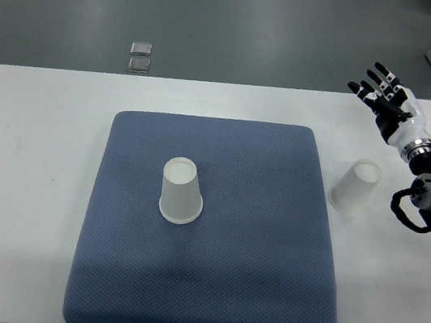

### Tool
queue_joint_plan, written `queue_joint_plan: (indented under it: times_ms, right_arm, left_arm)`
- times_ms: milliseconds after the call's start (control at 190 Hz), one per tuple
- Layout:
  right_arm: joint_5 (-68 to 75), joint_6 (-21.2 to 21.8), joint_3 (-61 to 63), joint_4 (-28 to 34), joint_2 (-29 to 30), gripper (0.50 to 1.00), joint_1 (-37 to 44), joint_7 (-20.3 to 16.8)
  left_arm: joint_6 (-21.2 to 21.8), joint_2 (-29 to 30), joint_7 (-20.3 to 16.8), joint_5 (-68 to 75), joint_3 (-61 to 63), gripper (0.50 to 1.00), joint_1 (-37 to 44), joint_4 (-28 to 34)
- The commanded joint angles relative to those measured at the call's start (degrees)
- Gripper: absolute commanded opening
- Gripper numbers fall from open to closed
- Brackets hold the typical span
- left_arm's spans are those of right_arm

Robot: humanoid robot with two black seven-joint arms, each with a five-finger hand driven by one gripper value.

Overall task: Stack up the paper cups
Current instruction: 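Lower the right hand toward the white paper cup beside the cushion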

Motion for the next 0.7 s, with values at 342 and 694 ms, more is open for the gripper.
queue_joint_plan:
  times_ms: [342, 694]
  right_arm:
    - [-0.85, 3.47, 0.44, 0.81, -3.54, 0.917, -0.66, -0.01]
    - [-21.76, 12.0, -0.44, 5.11, -12.51, 0.919, -2.24, 4.12]
  left_arm:
    - [0.0, 0.0, 0.02, 0.0, 0.0, 1.0, -0.03, 0.01]
    - [0.0, 0.0, -0.07, 0.0, -0.08, 1.0, 0.06, 0.01]
